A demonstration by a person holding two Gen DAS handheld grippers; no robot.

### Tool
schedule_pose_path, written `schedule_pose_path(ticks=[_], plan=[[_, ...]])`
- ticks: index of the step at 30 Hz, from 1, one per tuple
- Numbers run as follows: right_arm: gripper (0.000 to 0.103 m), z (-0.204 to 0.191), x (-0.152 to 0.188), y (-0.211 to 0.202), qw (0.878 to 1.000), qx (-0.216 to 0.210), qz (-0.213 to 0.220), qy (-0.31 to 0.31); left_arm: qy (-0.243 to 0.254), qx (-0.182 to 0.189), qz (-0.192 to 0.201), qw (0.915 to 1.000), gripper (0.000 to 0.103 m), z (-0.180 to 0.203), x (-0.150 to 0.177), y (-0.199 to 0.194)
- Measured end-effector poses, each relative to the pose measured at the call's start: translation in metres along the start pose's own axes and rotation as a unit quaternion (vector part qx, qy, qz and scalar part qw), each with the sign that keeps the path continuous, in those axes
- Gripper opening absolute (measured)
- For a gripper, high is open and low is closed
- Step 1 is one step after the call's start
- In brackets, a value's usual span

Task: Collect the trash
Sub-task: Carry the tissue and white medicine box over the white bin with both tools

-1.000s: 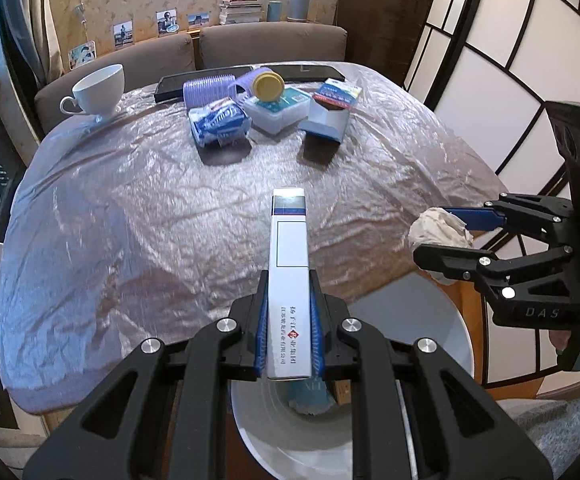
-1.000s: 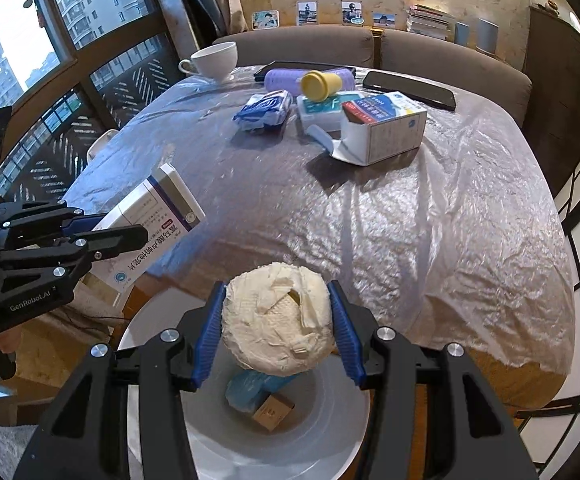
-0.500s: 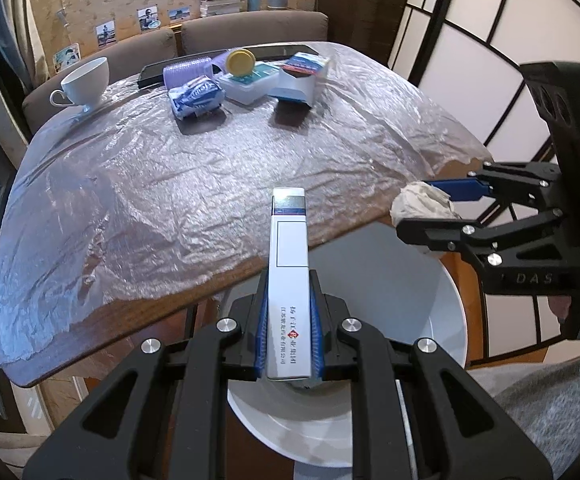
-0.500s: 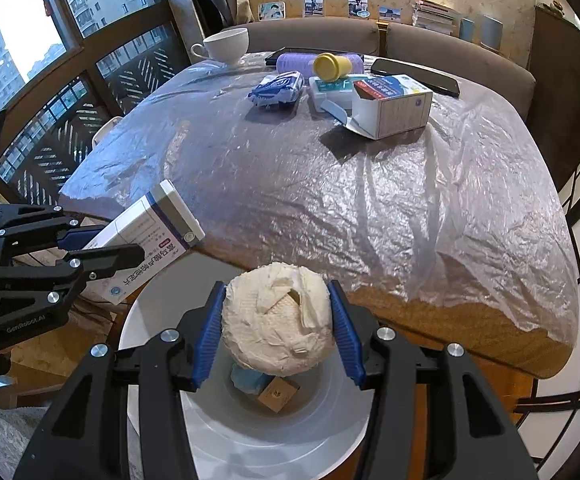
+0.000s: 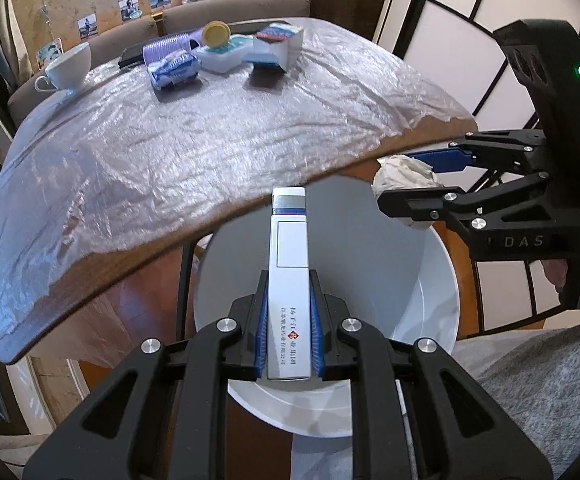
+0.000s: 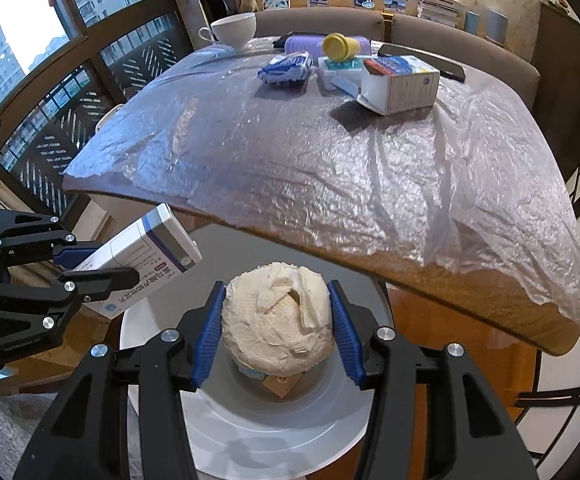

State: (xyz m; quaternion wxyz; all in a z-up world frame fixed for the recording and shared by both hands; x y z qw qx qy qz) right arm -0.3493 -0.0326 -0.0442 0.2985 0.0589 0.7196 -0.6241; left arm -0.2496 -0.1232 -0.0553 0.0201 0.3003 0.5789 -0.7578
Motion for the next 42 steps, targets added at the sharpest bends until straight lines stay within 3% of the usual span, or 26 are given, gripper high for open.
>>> schedule_pose_path(ticks=[28, 42], plan=[[0.05, -0.007, 0.051, 0.043, 0.998, -0.008, -0.063, 0.001, 0.014, -0.01, -0.059, 0.9981, 0.019, 0.0, 0.036, 0.044], [0.05, -0.011, 0.054, 0.073, 0.996, -0.011, -0.087, 0.001, 0.015, -0.02, -0.086, 0.996, 0.019, -0.003, 0.048, 0.082]])
Point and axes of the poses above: each gripper's, at about its wrist camera, not at the fingertips, and y roughly the way its jaws point, z to its right, x to its underside, the point moved 8 cm from there along y, roughly the way its jaws point, and after that the axes turned 9 degrees about -y, right-handed, at the moved point
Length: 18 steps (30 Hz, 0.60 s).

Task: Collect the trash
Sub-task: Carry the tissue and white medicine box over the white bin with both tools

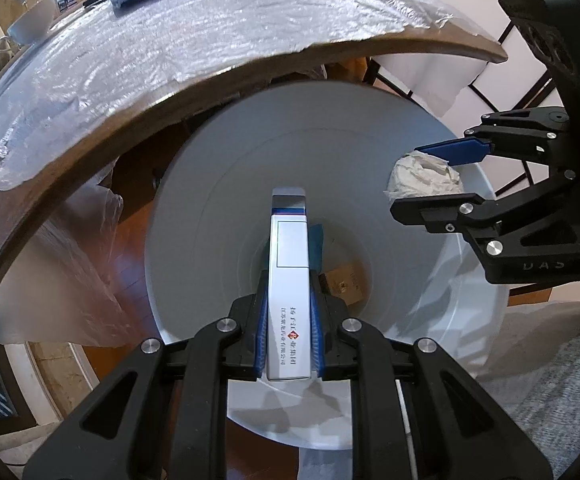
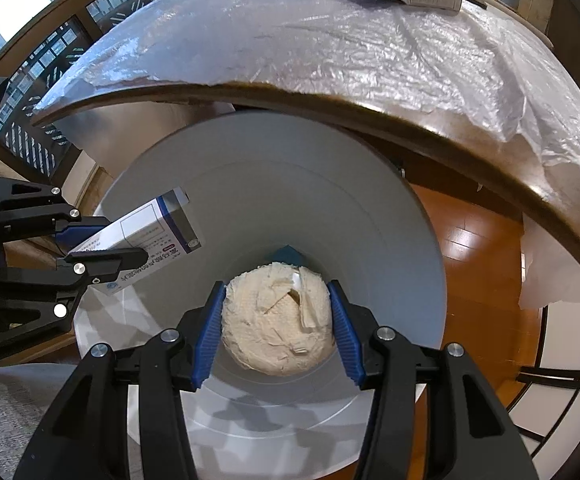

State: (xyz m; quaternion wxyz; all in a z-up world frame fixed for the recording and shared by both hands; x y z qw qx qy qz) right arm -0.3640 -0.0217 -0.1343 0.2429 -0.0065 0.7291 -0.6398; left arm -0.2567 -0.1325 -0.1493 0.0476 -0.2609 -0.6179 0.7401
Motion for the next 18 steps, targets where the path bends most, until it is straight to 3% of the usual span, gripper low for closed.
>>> schedule_pose_path(ticks=[18], plan=[[0.05, 0.001, 0.005, 0.025, 1.0, -0.002, -0.025, 0.014, -0.005, -0.016, -0.035, 0.9992, 0.019, 0.008, -0.003, 0.047]])
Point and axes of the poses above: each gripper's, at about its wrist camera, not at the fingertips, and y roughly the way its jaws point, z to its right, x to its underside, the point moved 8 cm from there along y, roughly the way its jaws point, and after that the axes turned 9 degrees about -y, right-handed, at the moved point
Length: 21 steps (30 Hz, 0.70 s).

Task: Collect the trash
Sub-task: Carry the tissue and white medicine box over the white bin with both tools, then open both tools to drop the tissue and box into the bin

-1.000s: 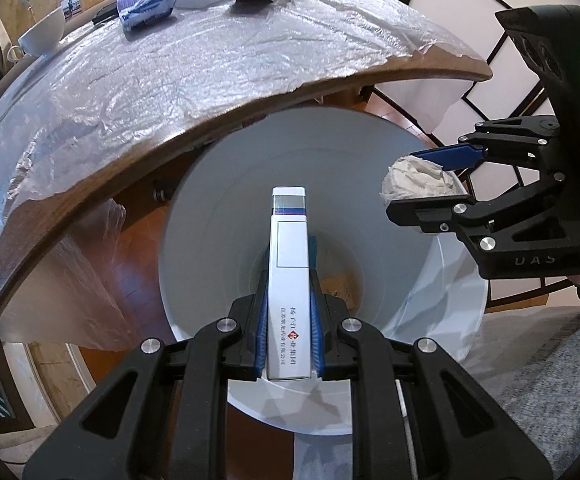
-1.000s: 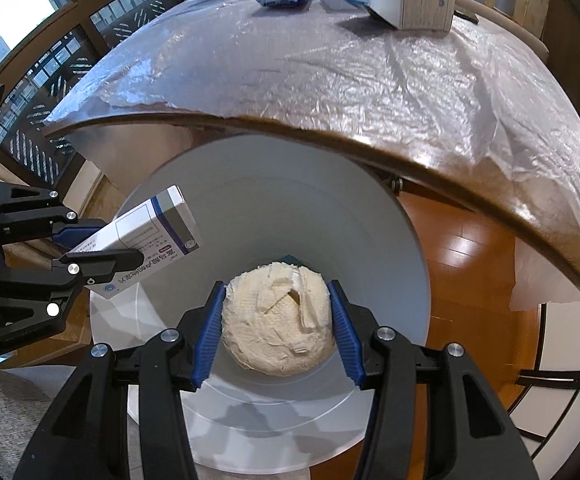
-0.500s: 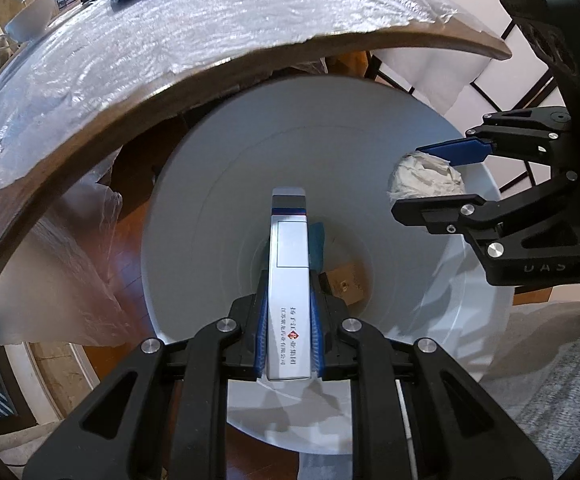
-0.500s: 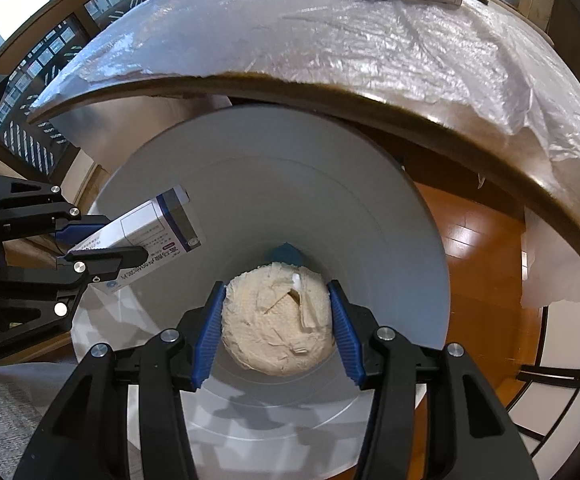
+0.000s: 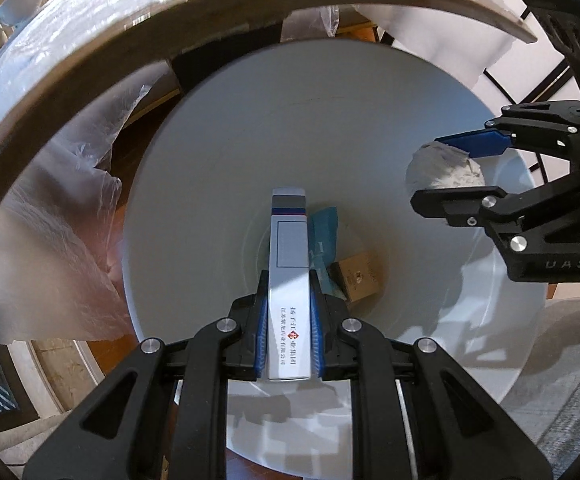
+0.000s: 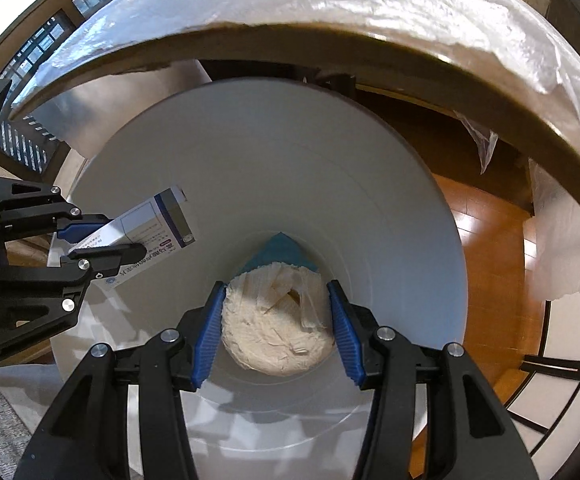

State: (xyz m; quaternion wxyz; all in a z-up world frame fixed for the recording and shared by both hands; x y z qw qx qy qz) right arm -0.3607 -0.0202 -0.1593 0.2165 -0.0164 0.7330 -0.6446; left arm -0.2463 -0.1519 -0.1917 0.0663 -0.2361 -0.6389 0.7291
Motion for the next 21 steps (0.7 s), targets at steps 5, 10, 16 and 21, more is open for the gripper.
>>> schedule_pose_path(ticks=[5, 10, 16, 21], plan=[[0.05, 0.001, 0.0, 0.003, 1.0, 0.001, -0.007, 0.001, -0.004, -0.002, -0.01, 0.9999, 0.019, -0.001, -0.001, 0.007], [0.05, 0.003, -0.001, 0.006, 1.0, 0.003, -0.013, 0.002, -0.001, -0.004, -0.017, 0.9999, 0.019, 0.003, -0.004, 0.017], [0.05, 0.004, 0.0, 0.01, 1.0, 0.003, -0.019, 0.003, 0.003, -0.002, -0.019, 0.9998, 0.019, 0.006, -0.008, 0.023], [0.053, 0.004, 0.001, 0.006, 1.0, -0.005, -0.011, 0.002, 0.008, 0.008, -0.006, 0.9999, 0.03, 0.004, -0.009, 0.016]])
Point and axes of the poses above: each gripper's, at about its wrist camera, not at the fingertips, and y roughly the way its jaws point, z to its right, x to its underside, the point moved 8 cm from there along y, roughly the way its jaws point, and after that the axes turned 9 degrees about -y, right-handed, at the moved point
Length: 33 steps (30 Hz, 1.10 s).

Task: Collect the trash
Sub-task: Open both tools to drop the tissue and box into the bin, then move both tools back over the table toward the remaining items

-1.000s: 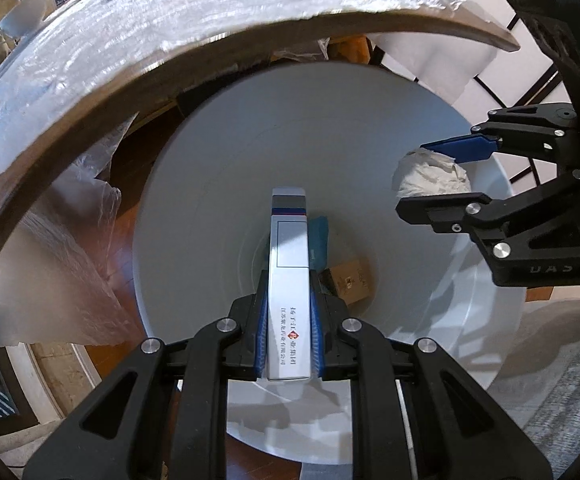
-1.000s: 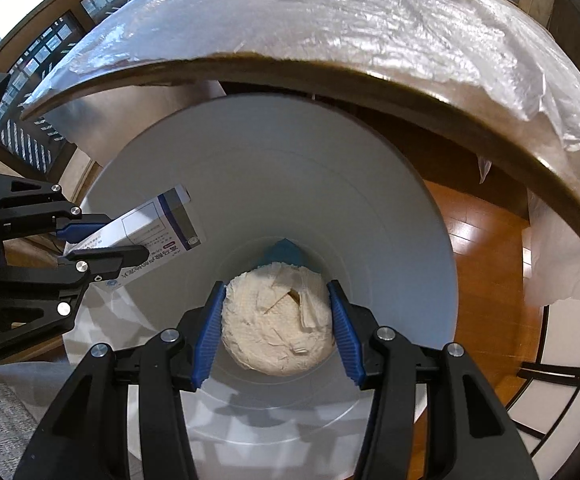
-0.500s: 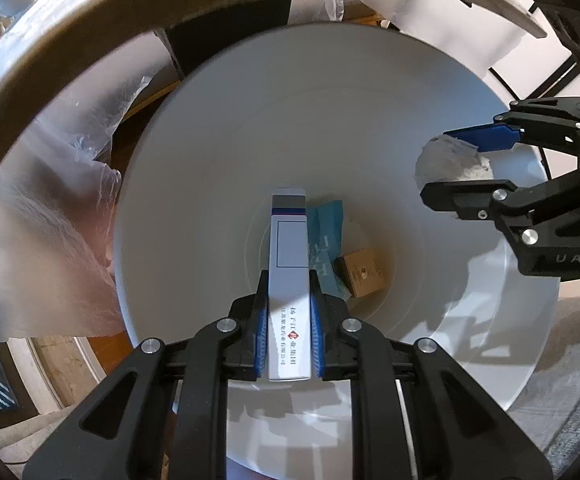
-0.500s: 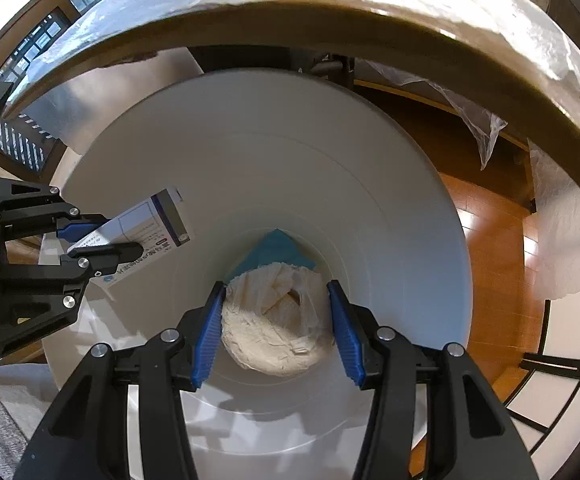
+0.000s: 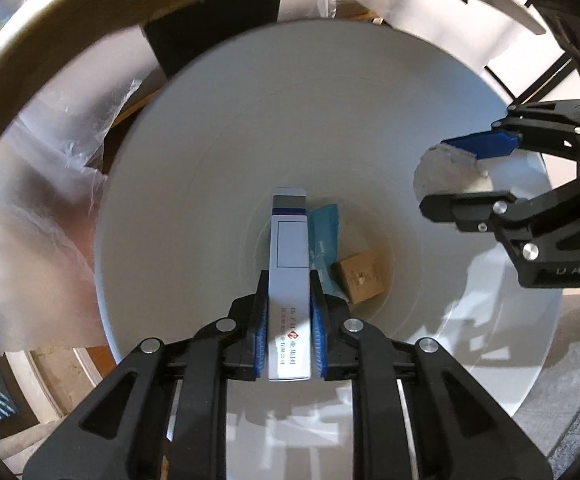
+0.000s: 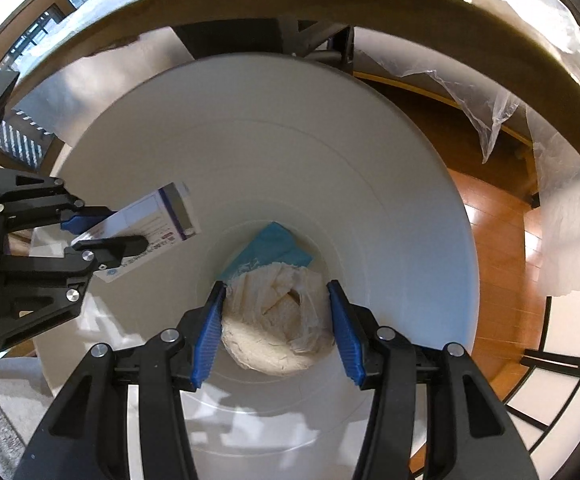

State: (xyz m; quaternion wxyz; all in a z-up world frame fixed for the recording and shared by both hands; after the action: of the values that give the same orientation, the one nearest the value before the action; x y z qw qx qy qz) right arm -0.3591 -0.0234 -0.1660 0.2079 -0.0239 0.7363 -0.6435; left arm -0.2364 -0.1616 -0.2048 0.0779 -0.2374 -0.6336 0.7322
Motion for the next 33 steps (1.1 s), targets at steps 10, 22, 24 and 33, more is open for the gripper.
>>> schedule_pose_path(ticks=[10, 22, 24, 33], plan=[[0.085, 0.011, 0.0, -0.055, 0.998, 0.025, 0.049, 0.015, -0.012, -0.002, 0.038, 0.9992, 0.073, -0.004, -0.002, -0.038], [0.099, 0.085, -0.089, -0.19, 0.964, 0.14, 0.227, 0.012, -0.111, -0.002, 0.248, 0.9623, 0.101, -0.068, -0.098, -0.193], [0.099, 0.101, -0.117, -0.187, 0.962, 0.135, 0.236, 0.003, -0.157, 0.001, 0.249, 0.9557, 0.101, -0.089, -0.129, -0.19], [0.099, 0.15, -0.196, -0.133, 0.974, 0.091, 0.208, -0.023, -0.197, 0.0, 0.221, 0.9552, 0.101, -0.117, -0.203, -0.144]])
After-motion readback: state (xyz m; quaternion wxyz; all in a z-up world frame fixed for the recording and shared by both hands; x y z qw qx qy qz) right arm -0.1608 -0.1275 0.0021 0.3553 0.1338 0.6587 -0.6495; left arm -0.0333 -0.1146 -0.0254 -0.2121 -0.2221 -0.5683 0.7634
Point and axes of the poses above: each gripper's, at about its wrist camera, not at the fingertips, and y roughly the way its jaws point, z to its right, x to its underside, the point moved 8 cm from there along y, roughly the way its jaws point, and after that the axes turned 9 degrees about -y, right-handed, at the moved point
